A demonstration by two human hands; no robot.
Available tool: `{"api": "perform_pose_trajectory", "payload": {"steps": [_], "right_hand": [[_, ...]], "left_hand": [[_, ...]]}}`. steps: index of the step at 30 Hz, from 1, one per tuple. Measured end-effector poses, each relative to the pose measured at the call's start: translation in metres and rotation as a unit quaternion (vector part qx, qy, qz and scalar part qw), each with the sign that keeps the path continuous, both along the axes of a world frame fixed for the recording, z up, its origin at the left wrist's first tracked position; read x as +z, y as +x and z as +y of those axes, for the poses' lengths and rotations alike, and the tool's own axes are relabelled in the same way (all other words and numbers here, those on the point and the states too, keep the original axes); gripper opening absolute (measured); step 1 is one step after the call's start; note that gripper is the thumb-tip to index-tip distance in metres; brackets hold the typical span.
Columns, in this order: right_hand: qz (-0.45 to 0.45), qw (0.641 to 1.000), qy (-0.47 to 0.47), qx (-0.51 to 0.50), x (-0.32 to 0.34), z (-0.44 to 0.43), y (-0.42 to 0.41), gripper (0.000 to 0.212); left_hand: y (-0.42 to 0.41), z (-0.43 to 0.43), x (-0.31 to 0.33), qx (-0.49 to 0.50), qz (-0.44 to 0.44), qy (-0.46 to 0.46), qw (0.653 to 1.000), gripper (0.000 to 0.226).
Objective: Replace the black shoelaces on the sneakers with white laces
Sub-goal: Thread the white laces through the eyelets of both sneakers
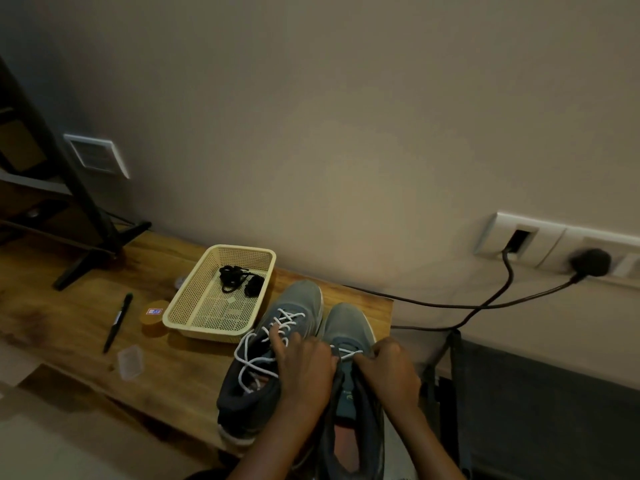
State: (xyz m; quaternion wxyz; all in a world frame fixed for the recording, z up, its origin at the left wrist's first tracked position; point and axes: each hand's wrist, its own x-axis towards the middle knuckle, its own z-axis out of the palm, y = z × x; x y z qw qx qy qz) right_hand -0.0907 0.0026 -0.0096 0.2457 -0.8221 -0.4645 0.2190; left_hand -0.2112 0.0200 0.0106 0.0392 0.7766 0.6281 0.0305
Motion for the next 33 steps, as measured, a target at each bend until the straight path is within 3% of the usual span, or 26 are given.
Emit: {"api": "perform_pose_trajectory", "payload": {"steps": [3, 8, 12, 15, 20, 24, 30, 33], "right_hand": [[0.017, 0.999, -0.02, 0.024, 0.001, 0.005, 0.006, 0.028], [0.052, 0.994, -0.032, 0.094, 0.015, 0.015, 0.014, 0.035], [0.105, 0.988, 0.08, 0.076, 0.038, 0.017, 0.012, 0.024], [0.241, 0.953, 0.179, 0.047, 0.066, 0.009, 0.006, 0.016], [0.369, 0.877, 0.278, 0.132, 0.132, -0.024, -0.014, 0.017], [0.366, 0.847, 0.324, 0.207, 0.178, -0.045, -0.027, 0.021], [0.338, 0.847, 0.324, 0.252, 0.194, -0.069, -0.031, 0.009], [0.33, 0.847, 0.305, 0.285, 0.194, -0.078, -0.034, 0.007]], "left_hand": [[0.0, 0.001, 0.003, 0.021, -0.026, 0.003, 0.999, 0.02], [-0.004, 0.006, 0.013, 0.022, -0.191, 0.025, 0.981, 0.003], [-0.015, 0.011, 0.048, 0.035, -0.319, 0.031, 0.946, 0.006], [-0.023, 0.008, 0.089, 0.027, -0.402, 0.028, 0.915, 0.014], [-0.033, -0.018, 0.149, -0.013, -0.402, 0.1, 0.91, 0.016], [-0.043, -0.039, 0.174, -0.047, -0.409, 0.115, 0.904, 0.01], [-0.055, -0.077, 0.202, -0.088, -0.505, 0.151, 0.845, 0.006], [-0.054, -0.093, 0.207, -0.113, -0.567, 0.119, 0.807, 0.012]]}}
